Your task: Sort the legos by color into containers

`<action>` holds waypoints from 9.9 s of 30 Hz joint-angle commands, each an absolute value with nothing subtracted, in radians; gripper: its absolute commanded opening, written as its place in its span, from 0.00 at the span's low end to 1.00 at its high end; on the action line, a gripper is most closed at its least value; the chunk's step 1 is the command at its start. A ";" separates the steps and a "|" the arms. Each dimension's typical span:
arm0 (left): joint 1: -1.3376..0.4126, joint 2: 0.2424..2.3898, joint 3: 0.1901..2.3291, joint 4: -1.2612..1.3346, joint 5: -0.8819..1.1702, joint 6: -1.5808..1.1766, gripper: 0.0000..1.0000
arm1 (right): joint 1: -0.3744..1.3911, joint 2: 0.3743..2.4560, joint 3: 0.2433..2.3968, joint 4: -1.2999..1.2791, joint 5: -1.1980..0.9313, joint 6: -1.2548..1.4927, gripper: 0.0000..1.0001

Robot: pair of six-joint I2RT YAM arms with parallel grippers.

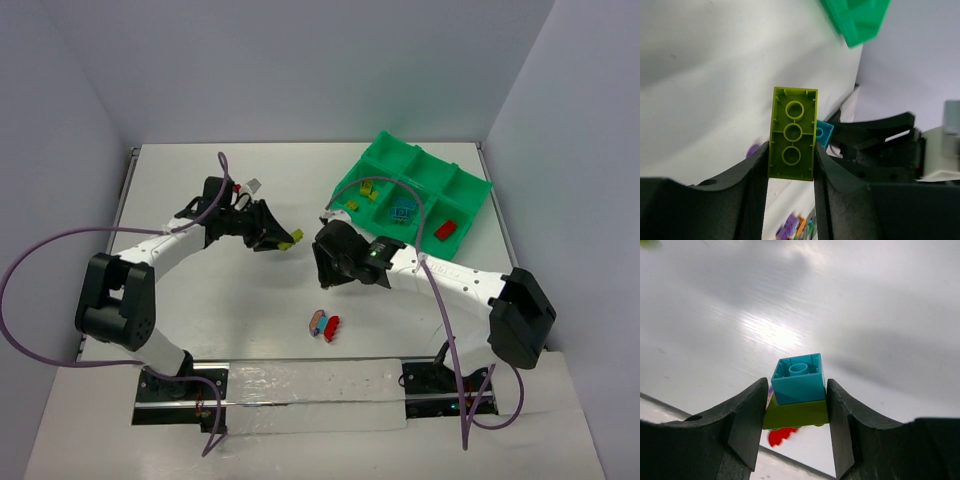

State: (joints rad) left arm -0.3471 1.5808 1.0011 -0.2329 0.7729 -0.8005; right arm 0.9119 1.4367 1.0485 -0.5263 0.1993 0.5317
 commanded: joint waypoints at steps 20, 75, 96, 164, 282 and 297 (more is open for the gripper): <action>-0.487 2.079 1.869 -0.361 0.550 -0.773 0.00 | 0.776 1.030 0.736 -0.710 0.347 0.840 0.06; -0.638 2.532 2.356 -0.399 0.219 -0.689 0.28 | 0.694 1.114 0.855 -0.661 0.351 0.693 0.16; -0.637 2.356 2.358 -0.442 0.244 -0.666 0.73 | 0.696 1.029 0.885 -0.728 0.381 0.710 0.17; -0.597 1.296 0.735 0.179 0.440 -0.834 0.85 | 0.656 1.427 1.122 -0.439 0.040 0.941 0.16; -0.523 1.291 0.857 0.198 0.923 -0.565 0.00 | 0.630 1.227 1.148 -0.412 -0.042 0.899 0.70; -0.518 1.306 0.872 0.165 0.810 -0.556 0.00 | 0.645 1.277 1.061 -0.285 -0.209 1.056 0.71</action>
State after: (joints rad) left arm -0.5262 1.3057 0.8272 0.1599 0.8367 -0.5879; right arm 0.6341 1.2930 1.0966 -0.3605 -0.1527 1.0022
